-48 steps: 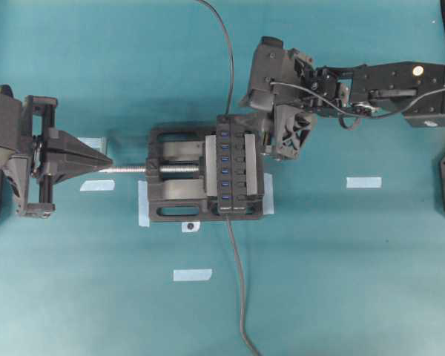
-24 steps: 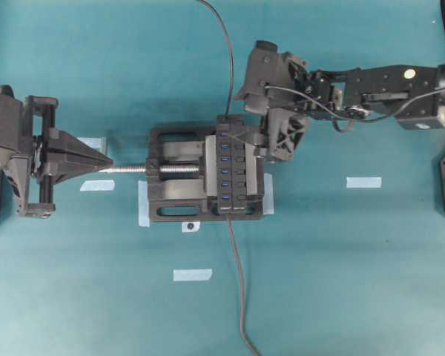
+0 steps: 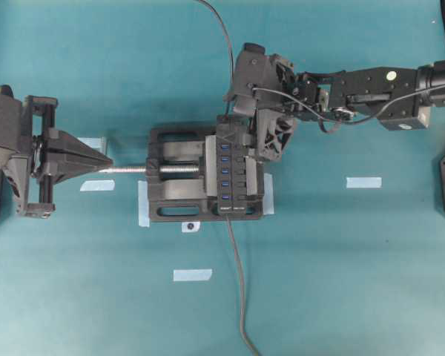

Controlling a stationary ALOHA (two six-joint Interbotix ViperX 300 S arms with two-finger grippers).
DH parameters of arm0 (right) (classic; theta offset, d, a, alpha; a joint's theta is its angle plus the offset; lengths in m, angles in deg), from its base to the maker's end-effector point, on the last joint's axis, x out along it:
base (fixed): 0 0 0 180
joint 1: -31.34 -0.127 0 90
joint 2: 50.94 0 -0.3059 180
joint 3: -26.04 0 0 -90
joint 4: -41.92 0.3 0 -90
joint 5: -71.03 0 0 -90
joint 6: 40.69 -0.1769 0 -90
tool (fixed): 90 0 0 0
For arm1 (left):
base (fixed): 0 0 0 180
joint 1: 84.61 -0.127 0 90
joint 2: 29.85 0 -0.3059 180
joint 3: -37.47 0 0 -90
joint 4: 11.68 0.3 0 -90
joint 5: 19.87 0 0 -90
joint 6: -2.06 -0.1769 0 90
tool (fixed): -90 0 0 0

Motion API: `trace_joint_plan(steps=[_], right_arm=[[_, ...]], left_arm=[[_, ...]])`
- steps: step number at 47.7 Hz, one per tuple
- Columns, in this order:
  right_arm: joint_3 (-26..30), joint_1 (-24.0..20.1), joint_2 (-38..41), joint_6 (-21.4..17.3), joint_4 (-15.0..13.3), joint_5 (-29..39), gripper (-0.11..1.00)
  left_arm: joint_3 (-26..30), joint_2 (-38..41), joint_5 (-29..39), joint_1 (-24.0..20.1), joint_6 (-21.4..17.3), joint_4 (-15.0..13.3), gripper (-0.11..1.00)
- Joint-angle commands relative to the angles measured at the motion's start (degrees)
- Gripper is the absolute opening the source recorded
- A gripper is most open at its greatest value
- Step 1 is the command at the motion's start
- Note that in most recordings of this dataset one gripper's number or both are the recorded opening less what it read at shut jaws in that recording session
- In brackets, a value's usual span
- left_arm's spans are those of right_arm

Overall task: Insert the USB into the second port from the front of the fixed hub.
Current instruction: 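Close the right gripper on the black USB plug and lift it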

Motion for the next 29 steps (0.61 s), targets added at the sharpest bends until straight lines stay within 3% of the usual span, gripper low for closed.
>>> trace_joint_plan(steps=[1, 8, 29], right_arm=[[1.2, -0.2, -0.7, 0.4, 0.1, -0.4, 0.82], [1.2, -0.2, -0.5, 0.4, 0.1, -0.4, 0.73], [1.2, -1.1, -0.6, 0.4, 0.1, 0.1, 0.13]], left_arm=[[0.6, 0.0, -0.3, -0.2, 0.1, 0.1, 0.00], [0.6, -0.1, -0.3, -0.2, 0.1, 0.1, 0.00], [0.7, -0.2, -0.3, -0.2, 0.1, 0.1, 0.00]])
